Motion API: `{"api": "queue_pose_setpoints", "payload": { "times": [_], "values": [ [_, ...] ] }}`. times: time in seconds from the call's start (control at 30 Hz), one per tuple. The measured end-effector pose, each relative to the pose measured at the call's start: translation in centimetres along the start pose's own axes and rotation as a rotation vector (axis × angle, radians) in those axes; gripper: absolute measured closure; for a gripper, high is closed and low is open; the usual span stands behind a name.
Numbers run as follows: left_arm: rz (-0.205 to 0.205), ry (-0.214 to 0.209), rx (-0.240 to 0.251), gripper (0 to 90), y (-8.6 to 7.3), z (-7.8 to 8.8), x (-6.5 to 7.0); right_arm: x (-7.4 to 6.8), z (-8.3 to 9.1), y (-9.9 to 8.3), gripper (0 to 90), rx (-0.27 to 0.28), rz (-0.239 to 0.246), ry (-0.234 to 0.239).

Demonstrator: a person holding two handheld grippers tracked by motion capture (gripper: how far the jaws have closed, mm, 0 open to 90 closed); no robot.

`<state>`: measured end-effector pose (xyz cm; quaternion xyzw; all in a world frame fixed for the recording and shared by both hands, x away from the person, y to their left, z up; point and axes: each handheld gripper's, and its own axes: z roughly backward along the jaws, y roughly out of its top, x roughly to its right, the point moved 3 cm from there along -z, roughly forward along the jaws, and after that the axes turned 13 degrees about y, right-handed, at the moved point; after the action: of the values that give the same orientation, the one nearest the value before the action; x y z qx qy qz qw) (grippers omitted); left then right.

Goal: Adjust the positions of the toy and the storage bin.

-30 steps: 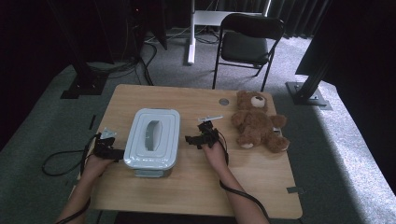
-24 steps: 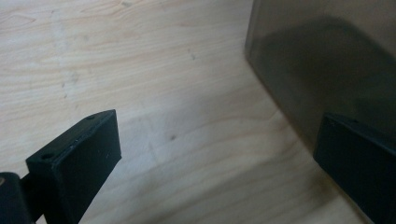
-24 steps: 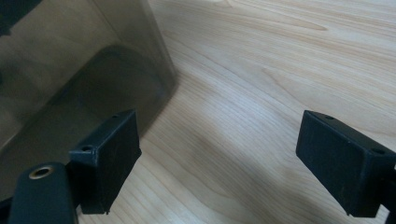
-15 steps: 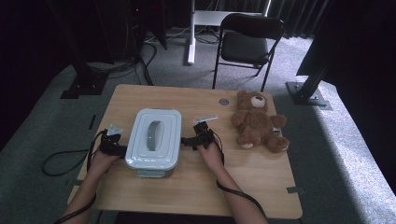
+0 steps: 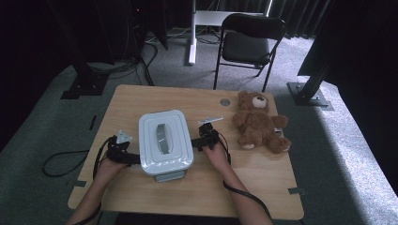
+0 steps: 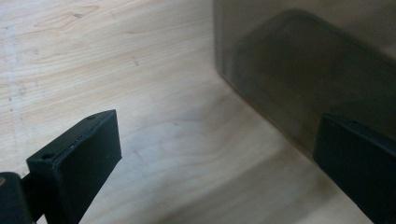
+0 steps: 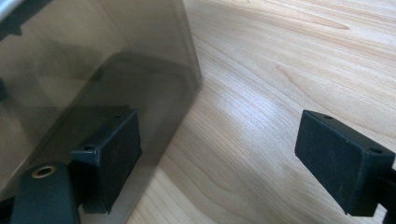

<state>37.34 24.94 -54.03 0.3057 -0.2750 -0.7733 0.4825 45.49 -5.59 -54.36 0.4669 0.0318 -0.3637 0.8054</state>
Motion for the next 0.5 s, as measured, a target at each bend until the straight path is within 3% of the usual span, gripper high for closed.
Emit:
{"api": "queue_pose_setpoints", "payload": {
  "times": [0.2, 0.33, 0.5],
  "values": [
    [-0.001, 0.02, -0.014, 1.5, -0.5, 1.1, 0.9, 0.2, -0.2, -0.2, 15.1, -0.008, 0.009, 0.053],
    [0.001, 0.031, -0.012, 1.5, -0.9, 1.9, 1.6, 0.0, -0.2, -0.2, 15.4, -0.022, 0.03, 0.062],
    [0.004, 0.021, -0.009, 1.5, -1.2, 2.5, 2.6, 0.3, -0.2, -0.2, 15.4, -0.039, 0.049, 0.1]
  ]
}}
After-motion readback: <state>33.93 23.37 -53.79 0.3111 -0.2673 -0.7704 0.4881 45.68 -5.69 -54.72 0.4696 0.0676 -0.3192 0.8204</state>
